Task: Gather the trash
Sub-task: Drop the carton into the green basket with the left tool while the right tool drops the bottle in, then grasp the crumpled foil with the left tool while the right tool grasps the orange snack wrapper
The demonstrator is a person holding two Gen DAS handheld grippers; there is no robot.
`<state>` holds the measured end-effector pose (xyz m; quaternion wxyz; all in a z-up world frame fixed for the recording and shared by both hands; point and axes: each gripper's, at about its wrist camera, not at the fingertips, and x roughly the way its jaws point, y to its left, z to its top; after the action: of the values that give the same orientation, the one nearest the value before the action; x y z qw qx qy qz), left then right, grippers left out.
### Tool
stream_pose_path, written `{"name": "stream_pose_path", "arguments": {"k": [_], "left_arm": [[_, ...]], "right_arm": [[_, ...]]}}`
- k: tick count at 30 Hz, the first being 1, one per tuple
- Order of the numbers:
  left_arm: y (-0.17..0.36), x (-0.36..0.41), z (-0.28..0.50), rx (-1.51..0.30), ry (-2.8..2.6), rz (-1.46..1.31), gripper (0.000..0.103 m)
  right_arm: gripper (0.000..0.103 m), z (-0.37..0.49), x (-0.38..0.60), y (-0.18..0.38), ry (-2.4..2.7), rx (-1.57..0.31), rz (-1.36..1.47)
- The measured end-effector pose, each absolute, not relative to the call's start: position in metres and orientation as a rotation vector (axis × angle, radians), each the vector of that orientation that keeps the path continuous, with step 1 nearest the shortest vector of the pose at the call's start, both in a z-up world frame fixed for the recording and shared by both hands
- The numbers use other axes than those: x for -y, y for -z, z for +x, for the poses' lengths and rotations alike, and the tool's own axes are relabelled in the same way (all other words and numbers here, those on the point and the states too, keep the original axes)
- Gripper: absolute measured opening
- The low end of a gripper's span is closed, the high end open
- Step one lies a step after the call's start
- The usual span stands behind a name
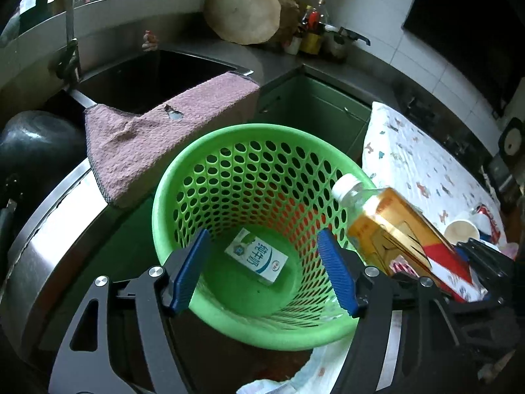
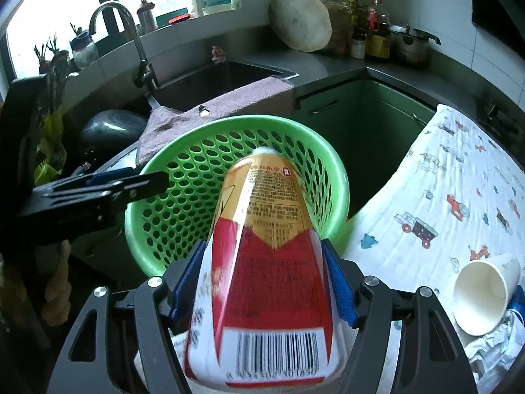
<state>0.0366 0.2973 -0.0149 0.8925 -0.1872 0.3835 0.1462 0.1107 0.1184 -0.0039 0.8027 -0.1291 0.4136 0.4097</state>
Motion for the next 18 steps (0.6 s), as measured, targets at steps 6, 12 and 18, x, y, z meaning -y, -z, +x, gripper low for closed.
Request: {"name": "stream_pose_path", "arguments": {"k": [6, 12, 18], "left_arm": [[0.012, -0.294, 0.034, -0.79, -0.302, -0.394, 0.069], [0.003, -0.279, 0.035, -0.775, -0.281, -0.375, 0.07], [-0.006, -0.252, 0.038, -0.764, -0.239, -0.343, 0.07]], "right_arm": [[0.081, 0.105, -0.109, -0.012, -0.88, -0.827, -0.267], [0.084, 0.094, -0.082, -0.028, -0.864, -0.784, -0.251], [0.089, 0.076, -0.037, -0.036, -0.818, -0.757, -0.234]]}}
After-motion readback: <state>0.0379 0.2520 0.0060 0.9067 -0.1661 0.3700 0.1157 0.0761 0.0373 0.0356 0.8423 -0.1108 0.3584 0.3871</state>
